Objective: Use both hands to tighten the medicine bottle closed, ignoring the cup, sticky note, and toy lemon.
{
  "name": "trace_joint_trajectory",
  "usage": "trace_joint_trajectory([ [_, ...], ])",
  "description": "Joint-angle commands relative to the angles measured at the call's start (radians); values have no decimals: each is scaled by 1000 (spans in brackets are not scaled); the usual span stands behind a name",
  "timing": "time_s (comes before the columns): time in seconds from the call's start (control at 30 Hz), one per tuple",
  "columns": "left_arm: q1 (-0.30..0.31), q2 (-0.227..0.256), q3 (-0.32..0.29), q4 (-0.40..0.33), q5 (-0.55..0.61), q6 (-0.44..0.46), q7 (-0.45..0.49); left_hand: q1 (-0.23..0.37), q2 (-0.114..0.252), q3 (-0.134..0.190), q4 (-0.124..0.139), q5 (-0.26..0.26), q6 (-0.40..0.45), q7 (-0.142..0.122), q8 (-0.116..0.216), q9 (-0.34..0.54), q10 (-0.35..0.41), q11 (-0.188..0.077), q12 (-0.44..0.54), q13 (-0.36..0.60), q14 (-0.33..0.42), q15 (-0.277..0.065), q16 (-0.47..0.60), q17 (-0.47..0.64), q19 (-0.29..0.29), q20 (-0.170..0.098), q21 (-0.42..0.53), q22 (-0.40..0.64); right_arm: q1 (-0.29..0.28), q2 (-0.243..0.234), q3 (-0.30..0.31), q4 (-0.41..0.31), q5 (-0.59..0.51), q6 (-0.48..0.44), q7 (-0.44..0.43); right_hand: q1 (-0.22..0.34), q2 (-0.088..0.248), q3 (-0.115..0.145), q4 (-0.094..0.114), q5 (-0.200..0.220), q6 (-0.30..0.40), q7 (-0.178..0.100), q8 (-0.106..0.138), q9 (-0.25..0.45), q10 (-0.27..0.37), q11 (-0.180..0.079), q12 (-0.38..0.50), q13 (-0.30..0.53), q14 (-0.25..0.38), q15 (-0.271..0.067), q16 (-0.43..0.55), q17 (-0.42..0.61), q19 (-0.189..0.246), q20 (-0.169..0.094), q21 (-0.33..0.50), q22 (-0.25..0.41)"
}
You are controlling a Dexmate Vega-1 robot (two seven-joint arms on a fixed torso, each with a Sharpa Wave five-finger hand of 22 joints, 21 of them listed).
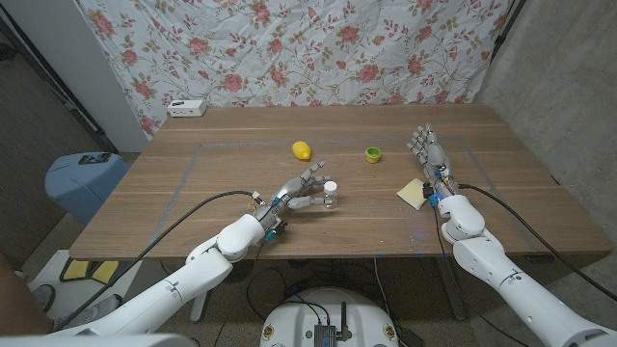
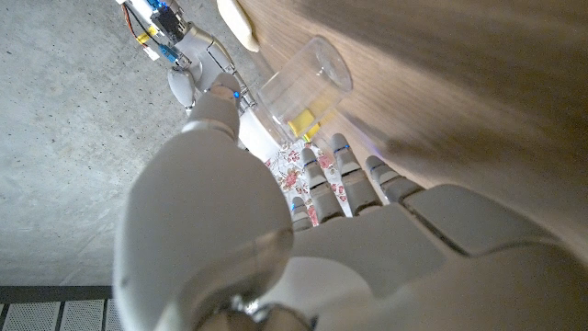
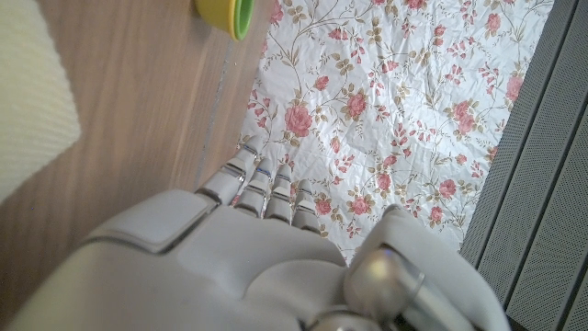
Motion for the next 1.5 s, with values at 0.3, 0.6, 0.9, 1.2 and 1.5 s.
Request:
trace_joint_trajectory([
  [0.3,-22,-16,15,39,9,-5,-1,29,5,-8,-4,-1,23,-6,4,3,34,-3,5,3,32,-157,5,0,24,-53,6,1,4,9,-1,13,0,5,-3,-3,-2,8,2,5,5,-4,2,2,5,1,4,1,3,-6,-2,2,4,-14,4,4],
  [0.6,-28,-22,21,42,19,0,6,44,12,-14,-1,-6,48,7,6,3,65,-4,8,3,56,-157,6,0,32,-69,3,2,2,7,2,11,1,6,-4,-4,-3,9,2,6,6,-4,3,2,3,-2,3,1,4,-5,-2,2,4,-14,4,4],
  [0.9,-32,-25,26,41,23,2,5,57,20,-18,1,-13,67,14,6,3,95,-7,9,3,79,-160,6,0,44,-82,3,2,5,11,1,22,4,12,2,-4,-3,10,2,6,5,-3,2,2,3,-3,3,1,5,-6,-2,2,4,-14,3,4],
  [1.2,-28,-23,26,33,35,8,20,82,35,-20,1,-22,114,31,12,3,142,-7,13,2,117,-161,9,1,65,-92,5,2,-3,9,5,17,4,14,-3,-5,-3,11,1,7,5,-4,2,2,3,0,3,1,4,-6,-2,2,4,-13,3,4],
  [1.5,-22,-26,23,28,40,11,37,106,56,-26,4,-42,154,78,10,3,201,-6,14,1,176,-164,14,2,89,-122,5,2,-6,10,6,17,4,20,-4,-6,-3,12,1,7,5,-5,2,2,3,-2,3,1,4,-4,-2,2,4,-12,3,4],
])
